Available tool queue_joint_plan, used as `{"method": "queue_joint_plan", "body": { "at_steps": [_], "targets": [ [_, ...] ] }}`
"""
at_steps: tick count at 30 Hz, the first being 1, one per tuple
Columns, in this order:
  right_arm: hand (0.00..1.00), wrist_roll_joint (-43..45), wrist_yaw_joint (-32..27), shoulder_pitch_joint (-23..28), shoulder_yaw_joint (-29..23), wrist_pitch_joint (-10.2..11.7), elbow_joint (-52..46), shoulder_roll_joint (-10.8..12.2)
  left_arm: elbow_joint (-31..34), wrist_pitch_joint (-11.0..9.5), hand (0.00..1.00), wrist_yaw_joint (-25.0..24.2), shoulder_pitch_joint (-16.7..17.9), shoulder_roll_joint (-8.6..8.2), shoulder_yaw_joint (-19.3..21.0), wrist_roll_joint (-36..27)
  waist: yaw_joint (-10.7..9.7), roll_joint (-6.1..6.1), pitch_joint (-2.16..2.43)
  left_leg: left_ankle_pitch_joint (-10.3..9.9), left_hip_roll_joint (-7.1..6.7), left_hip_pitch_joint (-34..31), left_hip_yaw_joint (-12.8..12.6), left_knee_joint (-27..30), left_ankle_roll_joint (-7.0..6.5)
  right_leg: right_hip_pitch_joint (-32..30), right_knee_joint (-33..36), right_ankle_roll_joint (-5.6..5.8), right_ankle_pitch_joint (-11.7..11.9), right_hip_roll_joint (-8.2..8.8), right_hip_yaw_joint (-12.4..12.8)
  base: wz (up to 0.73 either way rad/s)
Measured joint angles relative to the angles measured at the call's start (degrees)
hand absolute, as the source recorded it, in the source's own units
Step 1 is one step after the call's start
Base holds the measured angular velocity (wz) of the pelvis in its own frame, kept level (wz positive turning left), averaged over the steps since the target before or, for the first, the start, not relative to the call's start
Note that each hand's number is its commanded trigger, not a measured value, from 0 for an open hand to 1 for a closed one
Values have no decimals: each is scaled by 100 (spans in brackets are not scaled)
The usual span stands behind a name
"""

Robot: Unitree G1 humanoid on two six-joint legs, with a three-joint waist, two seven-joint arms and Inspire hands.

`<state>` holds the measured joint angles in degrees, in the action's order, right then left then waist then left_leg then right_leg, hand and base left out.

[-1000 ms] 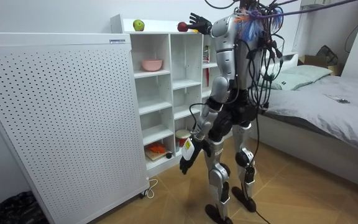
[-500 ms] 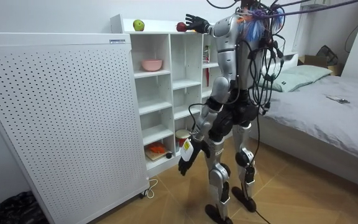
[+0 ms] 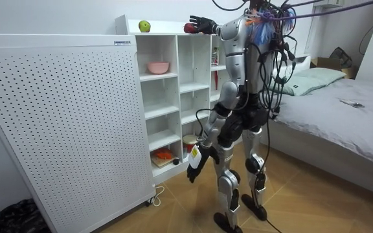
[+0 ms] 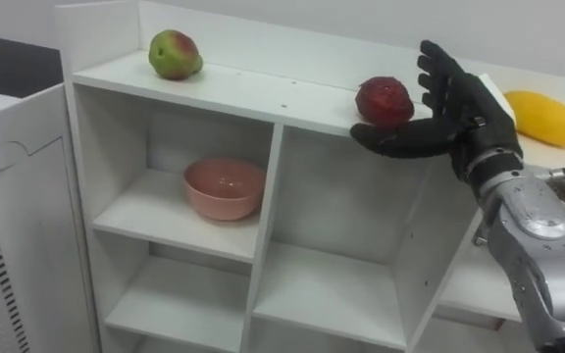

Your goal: Arrange fruit in the closet

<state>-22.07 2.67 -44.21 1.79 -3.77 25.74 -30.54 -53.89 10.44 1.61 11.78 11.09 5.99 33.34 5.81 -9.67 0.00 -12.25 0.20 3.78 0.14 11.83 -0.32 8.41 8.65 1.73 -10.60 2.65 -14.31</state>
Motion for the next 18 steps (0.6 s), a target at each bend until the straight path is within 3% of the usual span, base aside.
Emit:
{"method": "queue_joint_plan", "body": {
  "at_steps": [3,4,5,6,8,18],
  "targets": [
    [0,6,0,-87,173,-1,200,-130,0,2,0,-7,-17,44,-62,1,77,-23,-13,0,-2,19,0,8,0,25,0,0,0,2,1,-1],
    [8,6,-6,-87,190,-1,222,-130,0,12,0,-18,-22,59,-59,3,97,-34,-24,0,0,28,2,10,0,39,-1,0,0,1,0,0],
    [55,9,-7,-88,201,-1,226,-130,0,20,0,-28,-21,64,-59,4,108,-27,-35,0,1,23,4,11,1,40,0,0,0,1,0,0],
    [73,7,-1,-88,202,-1,235,-131,0,32,0,-71,-21,77,-58,8,129,-30,-36,-2,2,-11,9,5,3,24,1,0,0,-2,0,-6],
    [100,-1,4,-100,200,-3,235,-138,0,35,0,-92,-8,86,-50,6,185,-47,-24,-4,3,-34,18,-12,5,-19,7,0,0,-11,-9,-11],
    [100,71,237,-348,210,7,459,-146,2,33,0,-98,-20,113,-53,1,188,-59,-13,-4,-3,-43,80,15,6,-24,5,0,0,-12,-94,3]
  ]
}}
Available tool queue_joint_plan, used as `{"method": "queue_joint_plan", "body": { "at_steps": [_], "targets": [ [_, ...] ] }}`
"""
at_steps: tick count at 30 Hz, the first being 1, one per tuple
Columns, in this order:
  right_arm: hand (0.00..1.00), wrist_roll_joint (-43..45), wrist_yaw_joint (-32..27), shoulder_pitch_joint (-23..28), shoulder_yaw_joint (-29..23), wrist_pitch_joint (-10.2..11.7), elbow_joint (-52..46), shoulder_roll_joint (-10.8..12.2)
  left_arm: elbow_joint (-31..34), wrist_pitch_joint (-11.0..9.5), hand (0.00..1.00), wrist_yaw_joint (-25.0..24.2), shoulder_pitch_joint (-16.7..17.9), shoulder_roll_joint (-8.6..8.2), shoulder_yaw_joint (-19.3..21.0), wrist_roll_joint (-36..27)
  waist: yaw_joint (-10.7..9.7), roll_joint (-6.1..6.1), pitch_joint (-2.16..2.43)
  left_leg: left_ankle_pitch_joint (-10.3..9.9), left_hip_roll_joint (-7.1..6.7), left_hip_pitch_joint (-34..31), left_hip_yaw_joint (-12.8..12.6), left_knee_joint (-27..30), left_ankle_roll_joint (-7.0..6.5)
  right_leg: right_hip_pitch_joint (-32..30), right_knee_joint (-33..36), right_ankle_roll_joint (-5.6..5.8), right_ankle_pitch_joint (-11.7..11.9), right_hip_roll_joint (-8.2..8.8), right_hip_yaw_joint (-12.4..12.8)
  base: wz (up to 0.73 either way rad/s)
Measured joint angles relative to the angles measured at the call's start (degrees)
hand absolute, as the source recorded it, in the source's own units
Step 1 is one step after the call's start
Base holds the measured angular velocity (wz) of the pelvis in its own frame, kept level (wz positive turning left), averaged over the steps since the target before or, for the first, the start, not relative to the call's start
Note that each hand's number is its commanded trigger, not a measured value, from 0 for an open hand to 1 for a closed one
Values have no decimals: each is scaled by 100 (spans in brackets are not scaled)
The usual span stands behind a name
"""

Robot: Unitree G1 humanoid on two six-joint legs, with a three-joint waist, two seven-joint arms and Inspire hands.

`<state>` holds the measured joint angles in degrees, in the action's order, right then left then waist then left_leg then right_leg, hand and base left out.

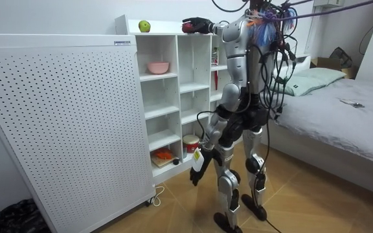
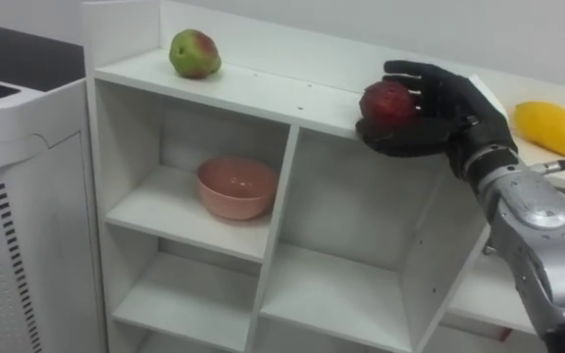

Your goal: Arrange fruit in the closet

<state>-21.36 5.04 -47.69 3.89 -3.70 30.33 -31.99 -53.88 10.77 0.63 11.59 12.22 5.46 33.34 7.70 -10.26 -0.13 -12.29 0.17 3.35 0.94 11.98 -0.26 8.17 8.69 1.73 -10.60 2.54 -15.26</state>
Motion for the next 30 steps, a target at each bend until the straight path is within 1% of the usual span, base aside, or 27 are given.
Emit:
{"method": "queue_joint_plan", "body": {
  "at_steps": [6,7,9,14,17,20,23,25,26,28,29,30],
  "targets": [
    [100,32,-74,-247,20,9,289,-11,0,8,0,10,-47,11,-7,-9,30,22,-15,0,0,9,21,15,0,23,-9,0,0,-4,20,2],
    [100,24,-72,-271,52,41,336,-14,-17,8,0,10,-57,18,-10,-9,28,33,-23,0,0,13,22,14,0,27,-13,0,0,-4,18,0],
    [100,3,-74,-272,51,78,371,-14,-25,8,0,10,-67,25,-12,-9,39,28,-20,0,-1,14,32,14,0,37,-13,0,0,-4,18,3],
    [100,-21,-44,-271,103,78,412,-12,-103,8,0,7,-71,35,-10,-9,35,34,-24,0,-7,31,70,21,0,69,-13,0,0,-3,24,3],
    [100,-78,62,-196,128,18,208,-11,-126,8,0,-9,-74,33,-5,13,42,21,-15,0,-6,25,66,31,0,73,-9,0,0,-5,15,0],
    [100,-106,147,-10,161,-12,-172,-12,-127,8,0,-14,-75,34,-2,4,38,34,-14,-1,-4,13,63,57,1,73,-6,0,0,-6,15,0],
    [100,-131,154,451,157,-70,-970,-7,-154,2,0,-9,-55,28,-10,-12,26,93,19,-2,-4,11,40,65,3,71,-3,-1,0,-7,94,-2],
    [100,-245,220,870,158,-68,-1690,67,-309,-47,0,49,-87,7,-22,-2,16,171,42,-2,-6,33,-2,66,3,97,-4,-1,1,0,95,-7],
    [100,-258,220,969,158,-68,-1859,102,-352,-74,0,64,-92,4,-22,-2,7,198,43,-2,-6,31,-8,66,2,100,-4,-1,1,2,100,-8],
    [100,-239,232,1295,157,-66,-2462,270,-462,-165,0,136,-92,-14,-22,-3,-28,307,37,-1,-6,34,-57,74,1,90,-3,-1,1,9,135,-10],
    [100,-203,232,1367,157,-66,-2608,302,-478,-167,0,142,-93,-21,-23,-4,-42,338,38,0,-5,31,-66,75,1,85,-2,-1,1,10,141,-8],
    [100,-159,239,1552,157,-66,-2909,334,-490,-175,0,142,-93,-31,-25,-7,-58,399,38,0,-5,30,-75,74,0,80,3,-1,1,12,159,-5]
  ]
}}
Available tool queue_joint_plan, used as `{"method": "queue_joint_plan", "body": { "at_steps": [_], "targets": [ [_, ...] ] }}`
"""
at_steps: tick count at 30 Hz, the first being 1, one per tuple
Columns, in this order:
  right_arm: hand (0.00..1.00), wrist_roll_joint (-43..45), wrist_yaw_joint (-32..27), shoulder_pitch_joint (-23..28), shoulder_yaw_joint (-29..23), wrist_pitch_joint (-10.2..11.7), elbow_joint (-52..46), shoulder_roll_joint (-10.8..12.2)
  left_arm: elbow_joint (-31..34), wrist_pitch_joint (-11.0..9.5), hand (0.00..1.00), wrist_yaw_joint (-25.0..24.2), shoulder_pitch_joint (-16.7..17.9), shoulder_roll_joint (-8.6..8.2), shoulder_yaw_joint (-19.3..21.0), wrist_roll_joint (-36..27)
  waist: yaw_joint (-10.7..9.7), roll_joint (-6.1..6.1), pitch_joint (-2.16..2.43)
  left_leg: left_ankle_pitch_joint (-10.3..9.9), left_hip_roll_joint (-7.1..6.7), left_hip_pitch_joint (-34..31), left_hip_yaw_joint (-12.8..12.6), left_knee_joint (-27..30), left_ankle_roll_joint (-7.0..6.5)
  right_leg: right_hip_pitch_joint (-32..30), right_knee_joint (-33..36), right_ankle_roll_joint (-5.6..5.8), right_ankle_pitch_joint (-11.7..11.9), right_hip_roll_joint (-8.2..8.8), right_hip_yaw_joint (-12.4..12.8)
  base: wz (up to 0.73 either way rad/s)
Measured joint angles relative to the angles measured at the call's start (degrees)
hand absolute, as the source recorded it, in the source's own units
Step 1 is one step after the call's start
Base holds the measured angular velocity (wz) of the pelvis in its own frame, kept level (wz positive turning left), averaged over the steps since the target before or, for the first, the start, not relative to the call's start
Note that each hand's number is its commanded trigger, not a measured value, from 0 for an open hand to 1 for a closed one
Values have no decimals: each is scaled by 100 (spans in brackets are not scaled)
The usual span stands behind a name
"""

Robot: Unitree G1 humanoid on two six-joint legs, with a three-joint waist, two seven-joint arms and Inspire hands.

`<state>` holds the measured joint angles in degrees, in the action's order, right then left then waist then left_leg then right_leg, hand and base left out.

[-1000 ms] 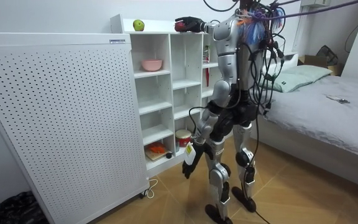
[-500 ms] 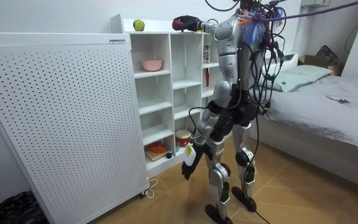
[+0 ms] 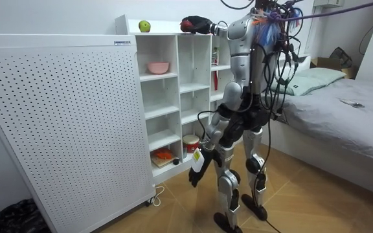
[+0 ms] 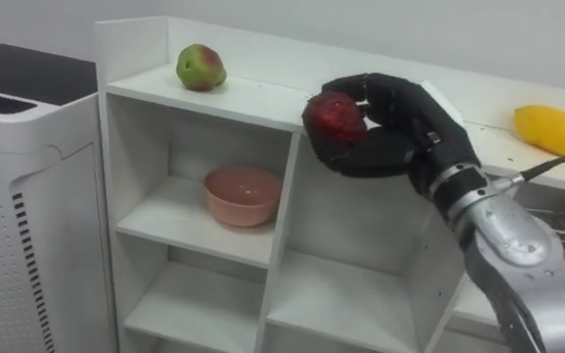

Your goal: Arrange fruit in the closet

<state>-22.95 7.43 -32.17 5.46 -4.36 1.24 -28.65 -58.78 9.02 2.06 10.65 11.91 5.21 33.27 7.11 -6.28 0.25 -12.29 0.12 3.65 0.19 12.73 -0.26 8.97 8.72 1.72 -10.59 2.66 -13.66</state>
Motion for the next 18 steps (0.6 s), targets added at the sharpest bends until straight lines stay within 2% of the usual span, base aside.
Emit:
{"method": "queue_joint_plan", "body": {
  "at_steps": [2,4,6,10,13,14,18],
  "targets": [
    [100,-9,38,257,0,0,-369,21,-6,-2,0,26,2,-1,-51,1,-25,81,1,0,1,2,-13,-6,0,0,5,0,0,0,20,-4],
    [100,-27,70,539,0,-1,-728,104,-14,-1,0,141,21,-59,-107,0,-57,170,25,0,2,7,-33,-19,0,0,5,-1,0,-4,93,-5],
    [100,-29,87,714,0,-2,-906,147,-16,-6,0,223,21,-108,-118,1,-98,212,35,5,9,13,-69,-36,-3,-13,6,-2,1,-3,98,-8],
    [100,-229,150,1314,-10,-2,-1316,224,-89,-52,0,377,27,-120,-344,-53,-145,200,39,6,23,59,-135,-83,-3,-18,8,-7,4,-6,105,-8],
    [100,-463,243,1719,1,14,-1375,427,-93,-76,0,380,36,-120,-402,-287,-197,186,17,6,20,79,-143,-87,-4,-20,10,-6,4,0,99,-1],
    [100,-464,291,1761,3,14,-1331,463,-95,-83,0,386,20,-119,-432,-333,-194,180,13,5,20,71,-155,-88,-4,-29,12,-6,4,1,109,-7],
    [100,-591,398,1839,12,33,-679,858,-102,-194,0,438,-129,-120,-724,-466,-210,241,-38,4,20,-180,-177,3,-12,-311,177,-6,4,25,109,-2]
  ]
}}
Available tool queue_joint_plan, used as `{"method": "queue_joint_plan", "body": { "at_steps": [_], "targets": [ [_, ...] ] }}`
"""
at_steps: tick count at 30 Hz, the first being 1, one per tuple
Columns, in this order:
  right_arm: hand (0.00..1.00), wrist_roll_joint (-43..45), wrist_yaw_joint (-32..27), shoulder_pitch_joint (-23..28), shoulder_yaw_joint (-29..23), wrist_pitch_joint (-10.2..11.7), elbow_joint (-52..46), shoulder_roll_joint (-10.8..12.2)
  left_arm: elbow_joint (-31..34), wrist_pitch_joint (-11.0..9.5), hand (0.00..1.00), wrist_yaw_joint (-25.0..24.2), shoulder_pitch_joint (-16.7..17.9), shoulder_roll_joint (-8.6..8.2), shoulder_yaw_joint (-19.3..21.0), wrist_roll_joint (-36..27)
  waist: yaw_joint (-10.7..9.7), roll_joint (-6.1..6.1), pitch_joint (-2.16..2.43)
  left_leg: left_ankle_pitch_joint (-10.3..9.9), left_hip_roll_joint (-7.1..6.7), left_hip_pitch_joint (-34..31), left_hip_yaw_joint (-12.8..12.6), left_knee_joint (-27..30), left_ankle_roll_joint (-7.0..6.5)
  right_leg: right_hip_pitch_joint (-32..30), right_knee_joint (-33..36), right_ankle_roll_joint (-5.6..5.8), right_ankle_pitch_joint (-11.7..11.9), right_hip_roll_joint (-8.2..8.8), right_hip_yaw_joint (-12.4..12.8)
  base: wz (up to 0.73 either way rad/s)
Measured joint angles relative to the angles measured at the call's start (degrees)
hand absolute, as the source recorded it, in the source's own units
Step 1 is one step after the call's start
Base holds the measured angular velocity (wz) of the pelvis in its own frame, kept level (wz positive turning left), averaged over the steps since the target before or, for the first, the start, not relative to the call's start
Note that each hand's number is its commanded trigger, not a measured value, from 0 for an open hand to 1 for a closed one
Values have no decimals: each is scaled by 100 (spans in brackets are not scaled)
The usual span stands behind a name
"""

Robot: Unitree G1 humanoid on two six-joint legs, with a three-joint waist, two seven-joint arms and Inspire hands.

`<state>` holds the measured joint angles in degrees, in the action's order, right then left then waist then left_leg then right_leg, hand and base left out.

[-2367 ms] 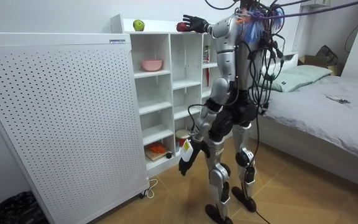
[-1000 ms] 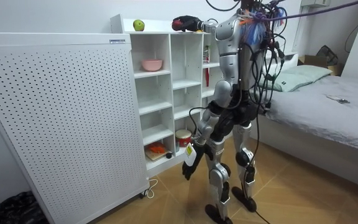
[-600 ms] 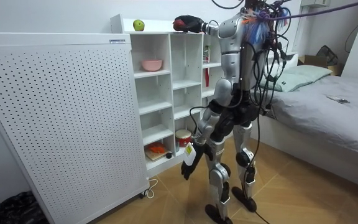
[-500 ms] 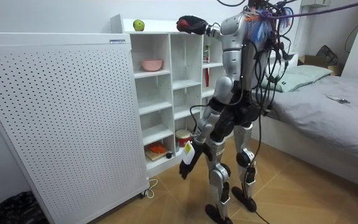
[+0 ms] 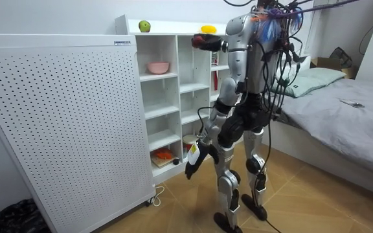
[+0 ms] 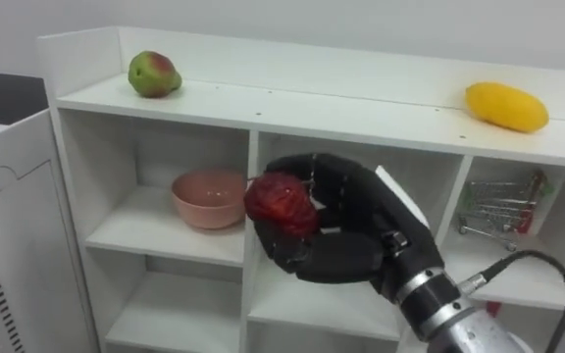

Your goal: Arrange fruit in the closet

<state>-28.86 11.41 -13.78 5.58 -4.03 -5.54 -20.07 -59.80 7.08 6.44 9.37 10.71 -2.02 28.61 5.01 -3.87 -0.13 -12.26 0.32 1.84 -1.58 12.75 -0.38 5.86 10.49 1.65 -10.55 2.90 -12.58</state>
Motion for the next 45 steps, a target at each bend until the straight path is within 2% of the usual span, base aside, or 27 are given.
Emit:
{"method": "queue_joint_plan", "body": {
  "at_steps": [2,3,4,9,11,14,17,20,21,24,29,31,33,36,40,45],
  "targets": [
    [100,-251,-55,8,48,96,440,220,-6,-8,0,117,-69,11,-221,-204,-10,44,-24,-7,-1,-213,4,107,-20,-165,45,0,0,10,-21,2],
    [100,-316,-66,-5,63,194,887,395,-68,-8,0,168,-149,1,-331,-216,-10,75,-29,-8,-2,-346,16,195,-23,-272,63,-12,8,12,-21,5],
    [100,-385,-110,-9,84,197,1335,518,-139,-13,0,192,-236,-22,-400,-216,5,124,-50,-9,2,-472,25,294,-24,-400,139,-13,8,19,-19,4],
    [100,-758,-214,-27,228,206,2890,710,-239,-26,0,276,-461,-145,-630,-236,31,352,-108,26,-9,-1199,20,620,-85,-1248,670,-34,-32,118,-10,0],
    [100,-989,-287,-54,226,207,3284,757,-286,-51,0,305,-514,-151,-733,-446,16,394,-101,42,-30,-1477,-9,724,-109,-1603,949,-49,-115,201,-5,0],
    [100,-1590,-395,-144,180,221,3872,797,-401,-136,0,307,-609,-133,-752,-728,-5,434,-124,32,-103,-1929,15,1054,-128,-2111,1479,-71,-294,338,-22,11],
    [100,-2346,-518,-583,-22,223,4567,894,-477,-138,0,302,-671,-131,-786,-822,11,557,-201,14,-119,-2493,-1,1405,-147,-2707,1950,-137,-368,425,-14,3],
    [100,-2960,-586,-724,-61,230,4636,890,-446,-86,0,297,-646,-121,-861,-1023,67,586,-218,-1,-148,-2895,-82,1564,-156,-3210,2251,-178,-483,517,43,-1],
    [100,-3263,-583,-843,-62,240,4841,889,-435,-4,0,294,-642,-123,-948,-1128,137,592,-217,0,-152,-3065,-130,1681,-154,-3425,2412,-190,-527,520,124,-10],
    [100,-4118,-596,-1127,-64,265,5324,868,-430,23,0,295,-655,-111,-1125,-1434,247,596,-218,15,-196,-3517,-152,1932,-133,-3938,2783,-234,-609,580,185,0],
    [100,-4838,-595,-1453,-70,274,5749,826,-354,90,0,295,-678,-111,-1399,-1709,325,585,-216,39,-185,-4151,-156,2242,-95,-4616,3177,-317,-658,610,256,4],
    [100,-5183,-595,-1575,-68,273,5822,719,-180,140,0,298,-679,-109,-1498,-1821,326,582,-216,33,-197,-4472,-154,2452,-86,-4939,3431,-354,-726,687,258,10],
    [100,-5221,-600,-1736,-128,271,5881,620,4,139,0,307,-686,-110,-1515,-1959,312,579,-215,30,-194,-4731,-171,2595,-84,-5201,3582,-378,-753,721,259,9],
    [100,-5376,-698,-1991,-369,281,5938,559,82,118,0,317,-707,-118,-1560,-2026,315,526,-244,14,-175,-4952,-323,2735,-98,-5482,3805,-420,-784,792,296,-1],
    [100,-5517,-779,-2255,-472,277,5964,440,93,131,0,314,-722,-93,-1678,-2170,326,522,-244,-67,-106,-5245,-374,2979,-104,-5752,3973,-446,-811,775,309,-5],
    [100,-5679,-982,-2694,-533,287,6001,365,297,139,0,303,-742,-89,-1725,-2182,420,512,-245,-78,-109,-5540,-420,3149,-118,-6091,4161,-460,-808,761,392,0]
  ]
}}
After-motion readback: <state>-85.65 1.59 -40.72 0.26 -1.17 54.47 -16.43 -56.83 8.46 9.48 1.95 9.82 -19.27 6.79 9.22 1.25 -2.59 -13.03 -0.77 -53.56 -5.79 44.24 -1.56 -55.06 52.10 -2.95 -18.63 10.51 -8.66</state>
